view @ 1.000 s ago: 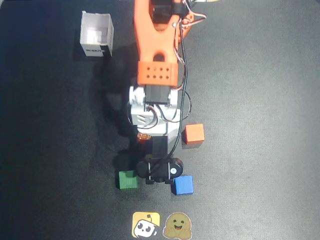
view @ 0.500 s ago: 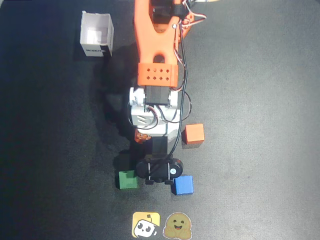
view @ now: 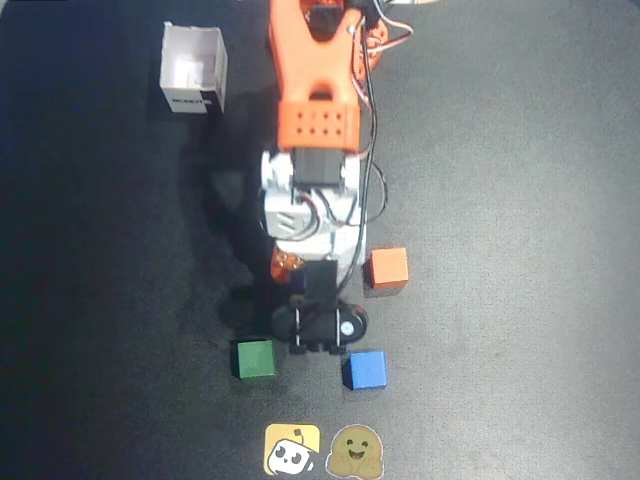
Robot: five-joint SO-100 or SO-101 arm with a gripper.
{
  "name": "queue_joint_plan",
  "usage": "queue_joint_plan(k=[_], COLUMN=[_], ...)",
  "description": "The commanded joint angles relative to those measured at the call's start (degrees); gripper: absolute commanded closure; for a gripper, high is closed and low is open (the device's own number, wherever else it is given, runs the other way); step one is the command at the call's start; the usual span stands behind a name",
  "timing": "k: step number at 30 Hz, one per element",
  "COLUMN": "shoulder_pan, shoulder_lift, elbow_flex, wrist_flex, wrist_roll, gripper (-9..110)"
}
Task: Put the purple cube on top of the red cube.
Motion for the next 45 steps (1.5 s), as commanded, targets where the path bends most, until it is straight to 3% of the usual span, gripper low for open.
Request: queue_joint_plan(k=[1,8,12,15,30,45], shoulder_pan=[-0.44,-0.44,-0.44,-0.44,0.00,-0.62], shoulder_lift=[5.98,17.40,25.93,33.93,70.66,79.80], elbow_flex=[0.79,8.00,13.89,20.48,43.42,49.31], wrist_flex=[-0.79,-1.58,-2.29,-3.16,1.49,5.01], wrist_roll=[0.53,0.62,0.18,-0.44,-8.17,-9.93], gripper=[81,83,98,101,101,101])
